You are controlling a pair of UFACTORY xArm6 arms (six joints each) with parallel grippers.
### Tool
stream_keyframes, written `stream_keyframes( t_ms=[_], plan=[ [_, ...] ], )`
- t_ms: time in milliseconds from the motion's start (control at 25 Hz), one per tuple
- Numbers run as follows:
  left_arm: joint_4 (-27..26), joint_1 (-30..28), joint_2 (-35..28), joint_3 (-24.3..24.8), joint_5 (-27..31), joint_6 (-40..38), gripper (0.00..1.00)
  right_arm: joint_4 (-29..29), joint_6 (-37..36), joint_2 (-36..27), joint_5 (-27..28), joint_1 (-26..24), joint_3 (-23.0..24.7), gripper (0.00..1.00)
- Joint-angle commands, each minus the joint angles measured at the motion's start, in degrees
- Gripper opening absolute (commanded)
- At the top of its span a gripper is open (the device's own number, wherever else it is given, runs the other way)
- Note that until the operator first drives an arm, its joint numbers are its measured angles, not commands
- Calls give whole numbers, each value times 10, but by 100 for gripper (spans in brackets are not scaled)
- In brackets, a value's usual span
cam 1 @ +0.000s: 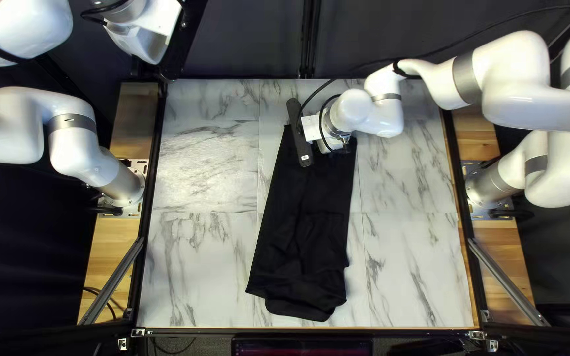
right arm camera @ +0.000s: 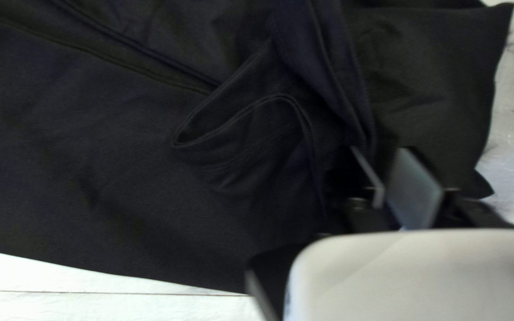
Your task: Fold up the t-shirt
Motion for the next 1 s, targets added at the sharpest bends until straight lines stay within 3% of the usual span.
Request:
stream_keyframes(
  t_ms=[40,440,840,1000],
  plan=[
    [0,0,0,0,0,0,100,-4,0,-19,11,-11,-3,0],
    [0,0,0,0,0,0,100,6,-35,-44,-25,-51,-1,0],
    [0,0,0,0,0,0,100,50,-122,-77,-116,-100,64,0],
    [0,0,0,0,0,0,100,151,-247,-60,-144,-117,66,0]
  ],
)
